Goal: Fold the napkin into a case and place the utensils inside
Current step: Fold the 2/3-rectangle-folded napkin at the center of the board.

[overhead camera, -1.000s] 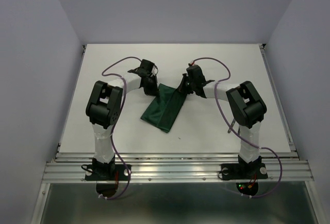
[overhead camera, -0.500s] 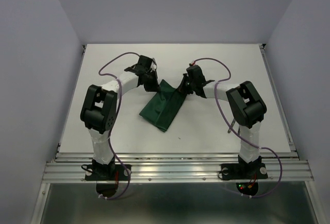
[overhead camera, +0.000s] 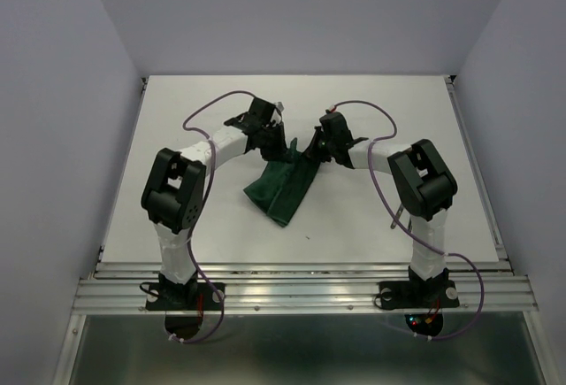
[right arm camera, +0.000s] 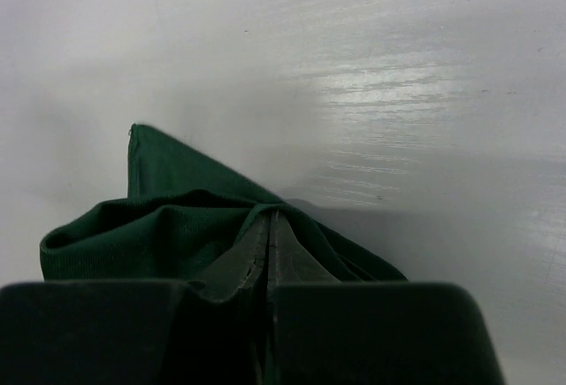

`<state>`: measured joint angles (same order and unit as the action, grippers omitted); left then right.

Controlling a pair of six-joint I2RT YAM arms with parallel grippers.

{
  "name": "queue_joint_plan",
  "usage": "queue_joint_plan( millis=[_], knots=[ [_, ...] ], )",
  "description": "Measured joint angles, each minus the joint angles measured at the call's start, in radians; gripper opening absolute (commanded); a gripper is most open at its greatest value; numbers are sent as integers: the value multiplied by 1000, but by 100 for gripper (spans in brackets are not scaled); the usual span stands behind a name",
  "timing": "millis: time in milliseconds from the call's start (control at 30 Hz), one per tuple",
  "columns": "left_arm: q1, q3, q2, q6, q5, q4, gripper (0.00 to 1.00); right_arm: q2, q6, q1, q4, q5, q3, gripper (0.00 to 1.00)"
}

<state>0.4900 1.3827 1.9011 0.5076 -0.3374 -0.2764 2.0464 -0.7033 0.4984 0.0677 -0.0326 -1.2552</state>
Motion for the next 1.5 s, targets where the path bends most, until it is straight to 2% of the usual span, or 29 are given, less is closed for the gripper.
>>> queue_joint_plan(
  millis=[367,1067,1500],
  knots=[
    [54,58,42,-2,28,-30,0,0,-10,0,-1,0,0,1],
    [78,58,159,2,24,-20,0,-11,-38,0,4,0,19,1],
    [80,58,164,6,16,-13,0,-144,-34,0,-94,64,94,1]
  ],
)
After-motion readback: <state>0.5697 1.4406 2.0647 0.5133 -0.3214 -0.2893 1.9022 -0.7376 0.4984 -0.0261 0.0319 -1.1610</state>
